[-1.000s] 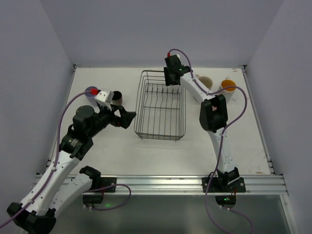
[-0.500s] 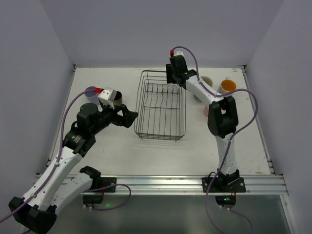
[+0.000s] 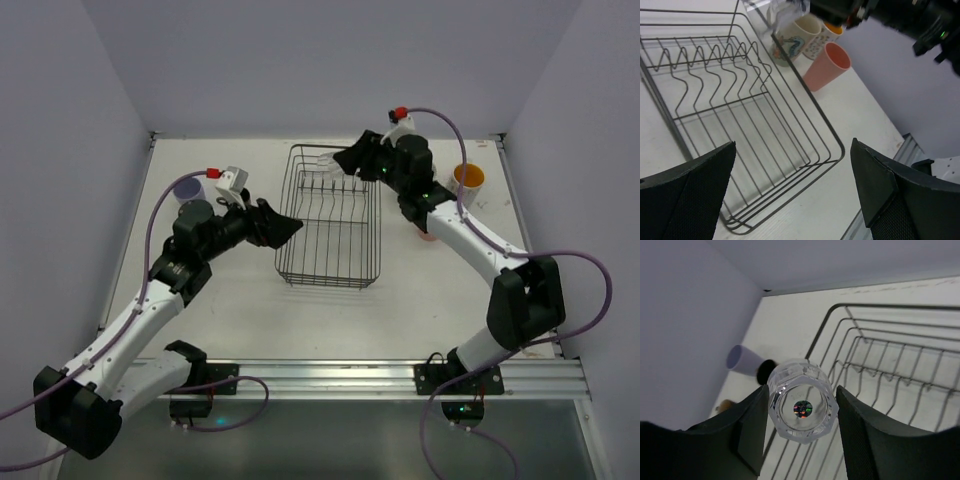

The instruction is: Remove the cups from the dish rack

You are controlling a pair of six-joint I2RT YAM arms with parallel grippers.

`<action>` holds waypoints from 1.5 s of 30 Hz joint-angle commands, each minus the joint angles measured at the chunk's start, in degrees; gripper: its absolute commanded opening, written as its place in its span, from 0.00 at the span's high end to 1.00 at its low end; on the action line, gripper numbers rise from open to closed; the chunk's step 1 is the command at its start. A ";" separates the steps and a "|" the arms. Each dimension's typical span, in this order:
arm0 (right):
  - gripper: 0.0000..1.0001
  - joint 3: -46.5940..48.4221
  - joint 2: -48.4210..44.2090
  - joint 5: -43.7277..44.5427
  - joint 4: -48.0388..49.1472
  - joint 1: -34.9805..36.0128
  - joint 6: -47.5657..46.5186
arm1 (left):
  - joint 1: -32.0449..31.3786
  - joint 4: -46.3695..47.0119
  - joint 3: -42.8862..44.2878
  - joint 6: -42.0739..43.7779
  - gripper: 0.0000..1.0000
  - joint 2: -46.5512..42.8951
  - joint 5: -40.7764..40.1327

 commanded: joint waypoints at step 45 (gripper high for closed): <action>0.01 -32.01 -6.17 -24.27 40.32 7.20 31.67 | -0.45 -16.42 6.59 3.64 1.00 3.14 -20.27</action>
